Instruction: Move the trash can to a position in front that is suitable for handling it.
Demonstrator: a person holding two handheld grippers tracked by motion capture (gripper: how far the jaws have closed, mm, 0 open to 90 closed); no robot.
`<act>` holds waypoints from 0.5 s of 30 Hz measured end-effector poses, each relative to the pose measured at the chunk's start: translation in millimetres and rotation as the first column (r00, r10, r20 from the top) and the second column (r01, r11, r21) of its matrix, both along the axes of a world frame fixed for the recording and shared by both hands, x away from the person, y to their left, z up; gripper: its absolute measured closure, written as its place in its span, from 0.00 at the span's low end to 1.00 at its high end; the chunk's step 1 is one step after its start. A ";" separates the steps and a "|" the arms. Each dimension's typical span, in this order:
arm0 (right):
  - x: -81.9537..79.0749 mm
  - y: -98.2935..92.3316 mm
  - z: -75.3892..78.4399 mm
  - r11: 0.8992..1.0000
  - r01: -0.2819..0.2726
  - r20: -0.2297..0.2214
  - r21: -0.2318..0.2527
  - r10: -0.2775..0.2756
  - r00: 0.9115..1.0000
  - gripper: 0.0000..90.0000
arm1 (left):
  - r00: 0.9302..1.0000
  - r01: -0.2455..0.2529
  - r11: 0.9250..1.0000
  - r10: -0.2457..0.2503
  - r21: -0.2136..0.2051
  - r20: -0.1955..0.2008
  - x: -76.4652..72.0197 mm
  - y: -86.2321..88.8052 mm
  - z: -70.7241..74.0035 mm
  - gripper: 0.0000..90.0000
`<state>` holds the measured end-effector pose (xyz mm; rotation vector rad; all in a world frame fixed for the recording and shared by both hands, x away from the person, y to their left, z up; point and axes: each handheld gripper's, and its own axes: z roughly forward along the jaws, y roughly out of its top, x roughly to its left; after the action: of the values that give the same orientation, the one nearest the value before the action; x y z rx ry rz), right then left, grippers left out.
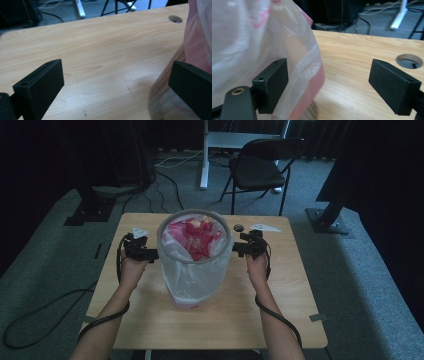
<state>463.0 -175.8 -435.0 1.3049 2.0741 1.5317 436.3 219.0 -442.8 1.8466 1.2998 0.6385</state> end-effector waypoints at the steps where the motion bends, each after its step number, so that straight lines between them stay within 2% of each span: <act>1: 2.3 1.1 0.5 1.000 -0.008 -0.006 0.001 0.008 1.000 0.17 | 1.000 0.003 1.000 -0.003 0.005 -0.003 0.8 0.0 0.4 0.00; 4: 7.0 6.7 2.8 1.000 -0.016 -0.013 -0.022 0.016 1.000 0.17 | 1.000 0.011 1.000 -0.011 -0.008 -0.005 2.2 0.8 3.6 0.00; 5: 7.3 8.8 3.8 0.999 -0.030 -0.009 -0.015 0.030 1.000 0.18 | 1.000 0.009 1.000 -0.009 0.004 0.002 1.4 0.6 5.2 0.00; 6: 6.7 10.2 4.6 0.999 -0.021 -0.001 -0.030 0.021 1.000 0.18 | 1.000 0.013 1.000 -0.013 0.004 0.006 1.0 0.4 6.2 0.00; 10: 4.6 7.4 2.2 0.999 -0.044 0.000 0.002 0.044 0.999 0.20 | 1.000 0.025 1.000 -0.025 0.012 0.010 -3.2 0.5 9.1 0.00; 12: 2.0 7.1 1.4 0.999 -0.054 0.005 -0.001 0.054 0.999 0.20 | 0.999 0.036 0.999 -0.036 0.000 -0.002 -5.1 1.6 8.7 0.00; 15: -2.0 8.0 1.5 0.997 -0.071 0.007 -0.018 0.071 0.997 0.20 | 0.999 0.050 0.999 -0.050 0.005 0.004 -10.2 3.6 10.5 0.00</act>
<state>461.0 -167.7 -433.5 1.2296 2.1457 1.5416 426.1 222.6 -432.3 1.8747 1.2466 0.6188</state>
